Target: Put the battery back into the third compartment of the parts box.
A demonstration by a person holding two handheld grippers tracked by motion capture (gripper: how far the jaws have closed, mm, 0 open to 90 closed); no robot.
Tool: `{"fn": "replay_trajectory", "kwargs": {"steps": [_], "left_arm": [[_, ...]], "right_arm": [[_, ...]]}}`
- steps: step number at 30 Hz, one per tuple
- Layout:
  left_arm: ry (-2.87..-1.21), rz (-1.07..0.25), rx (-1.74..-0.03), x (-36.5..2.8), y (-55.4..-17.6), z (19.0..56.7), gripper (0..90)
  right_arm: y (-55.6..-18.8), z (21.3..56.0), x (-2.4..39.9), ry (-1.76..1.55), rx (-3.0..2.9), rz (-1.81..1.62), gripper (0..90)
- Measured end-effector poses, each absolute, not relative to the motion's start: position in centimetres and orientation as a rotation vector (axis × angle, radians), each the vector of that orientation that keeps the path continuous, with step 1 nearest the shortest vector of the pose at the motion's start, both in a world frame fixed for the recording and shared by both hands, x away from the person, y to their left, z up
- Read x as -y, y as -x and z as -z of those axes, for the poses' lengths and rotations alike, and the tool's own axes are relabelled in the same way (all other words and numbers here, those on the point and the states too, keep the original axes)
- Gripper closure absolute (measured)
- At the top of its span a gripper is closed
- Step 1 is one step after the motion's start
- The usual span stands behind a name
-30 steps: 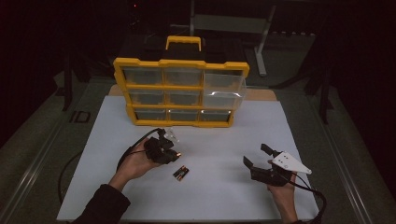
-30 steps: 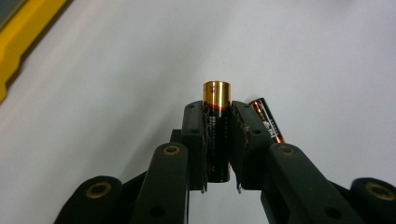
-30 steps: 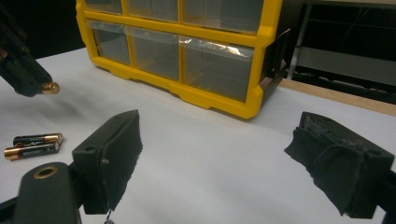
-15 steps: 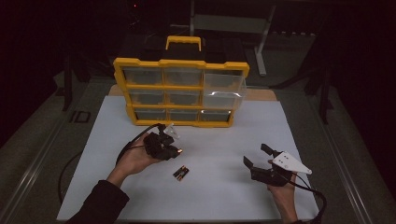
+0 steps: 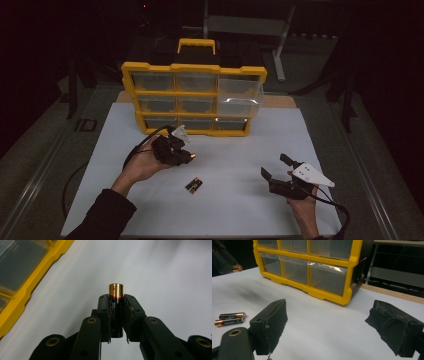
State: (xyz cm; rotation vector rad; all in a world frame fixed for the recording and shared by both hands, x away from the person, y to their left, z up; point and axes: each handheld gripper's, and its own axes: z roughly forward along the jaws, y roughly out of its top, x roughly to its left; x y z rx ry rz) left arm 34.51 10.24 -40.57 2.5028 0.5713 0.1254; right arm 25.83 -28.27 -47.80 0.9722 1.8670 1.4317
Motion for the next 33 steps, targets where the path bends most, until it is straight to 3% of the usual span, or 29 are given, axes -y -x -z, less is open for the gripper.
{"fn": "replay_trajectory", "kwargs": {"steps": [33], "left_arm": [[-2.434,-0.101,-0.494,-11.0,-35.8,37.0,77.9]], "right_arm": [[-25.8,47.8,28.2,-0.974,-1.875,-1.426,14.0]]}}
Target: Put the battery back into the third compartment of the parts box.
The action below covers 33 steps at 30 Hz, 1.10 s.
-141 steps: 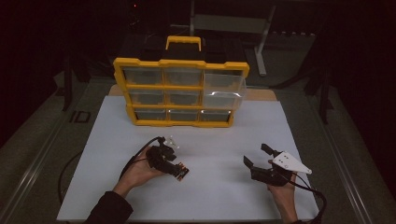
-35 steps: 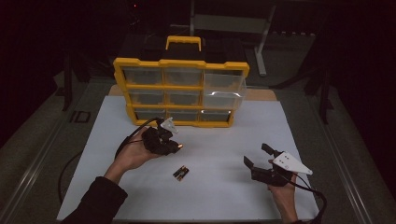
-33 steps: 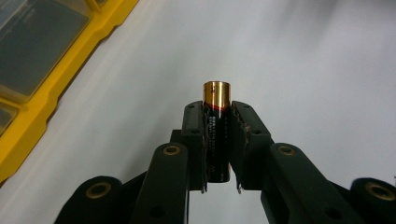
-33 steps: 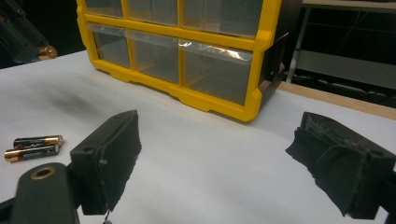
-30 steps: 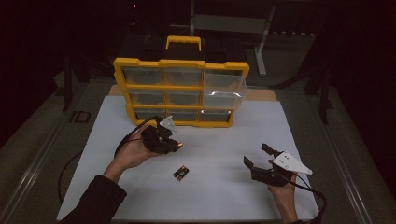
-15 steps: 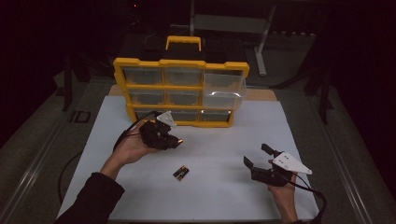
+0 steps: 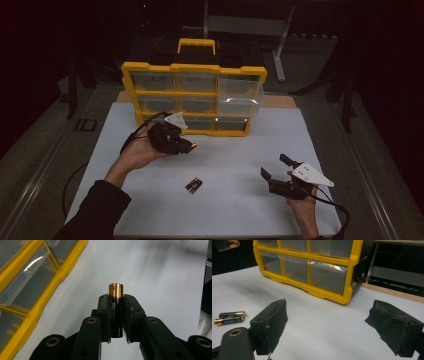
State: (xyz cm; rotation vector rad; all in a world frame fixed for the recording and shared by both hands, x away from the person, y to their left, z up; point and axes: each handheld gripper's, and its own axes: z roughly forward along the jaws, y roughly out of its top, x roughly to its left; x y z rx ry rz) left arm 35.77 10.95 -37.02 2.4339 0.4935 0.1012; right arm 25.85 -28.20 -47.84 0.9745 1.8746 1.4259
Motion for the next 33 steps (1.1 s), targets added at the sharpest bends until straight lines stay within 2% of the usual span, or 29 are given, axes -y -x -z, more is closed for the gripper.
{"fn": "replay_trajectory", "kwargs": {"steps": [33], "left_arm": [[-2.385,-0.146,-0.439,-10.2,-37.3,32.1,78.0]], "right_arm": [[-25.9,47.9,28.2,-0.972,-1.879,-1.428,14.3]]}}
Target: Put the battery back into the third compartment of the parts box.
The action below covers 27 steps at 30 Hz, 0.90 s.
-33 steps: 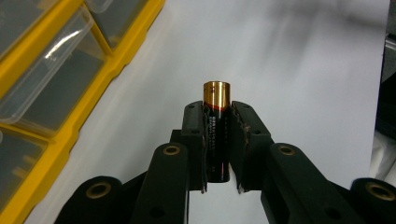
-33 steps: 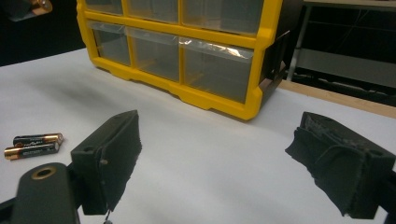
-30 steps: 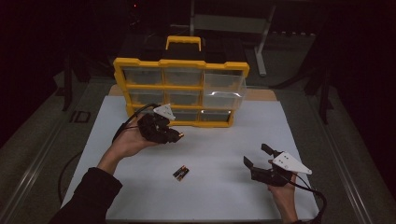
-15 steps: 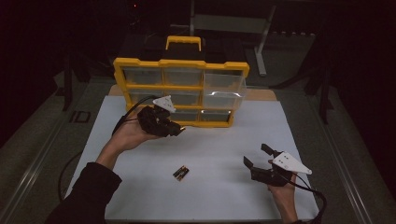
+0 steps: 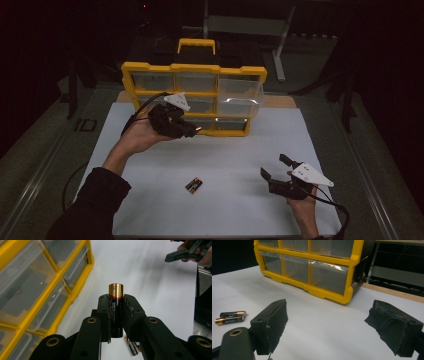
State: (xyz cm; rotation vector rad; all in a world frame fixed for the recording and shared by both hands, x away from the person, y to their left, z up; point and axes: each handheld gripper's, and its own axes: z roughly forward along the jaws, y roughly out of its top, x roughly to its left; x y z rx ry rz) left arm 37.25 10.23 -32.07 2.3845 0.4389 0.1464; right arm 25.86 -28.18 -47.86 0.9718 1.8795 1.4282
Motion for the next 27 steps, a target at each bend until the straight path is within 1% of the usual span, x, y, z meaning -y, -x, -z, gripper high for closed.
{"fn": "replay_trajectory", "kwargs": {"steps": [27], "left_arm": [[-2.327,-0.178,-0.409,-9.4,-38.6,28.5,78.0]], "right_arm": [[-25.9,47.8,28.2,-0.969,-1.88,-1.425,14.3]]}}
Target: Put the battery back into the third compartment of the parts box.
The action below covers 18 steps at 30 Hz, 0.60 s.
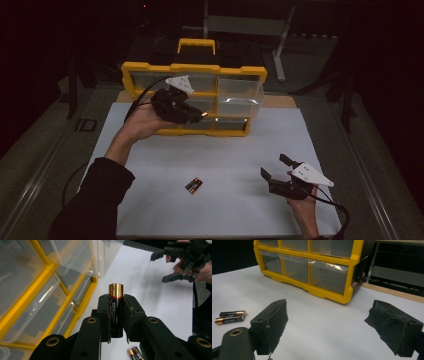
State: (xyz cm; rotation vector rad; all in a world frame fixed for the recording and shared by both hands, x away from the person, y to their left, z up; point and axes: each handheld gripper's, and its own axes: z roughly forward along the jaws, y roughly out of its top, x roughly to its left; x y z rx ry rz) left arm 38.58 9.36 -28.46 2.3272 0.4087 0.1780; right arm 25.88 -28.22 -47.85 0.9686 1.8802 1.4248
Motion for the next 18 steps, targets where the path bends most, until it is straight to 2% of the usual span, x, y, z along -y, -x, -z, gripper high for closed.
{"fn": "replay_trajectory", "kwargs": {"steps": [18], "left_arm": [[-2.285,-0.201,-0.421,-9.1,-40.1,26.5,78.0]], "right_arm": [[-25.9,47.8,28.3,-0.971,-1.879,-1.426,14.4]]}}
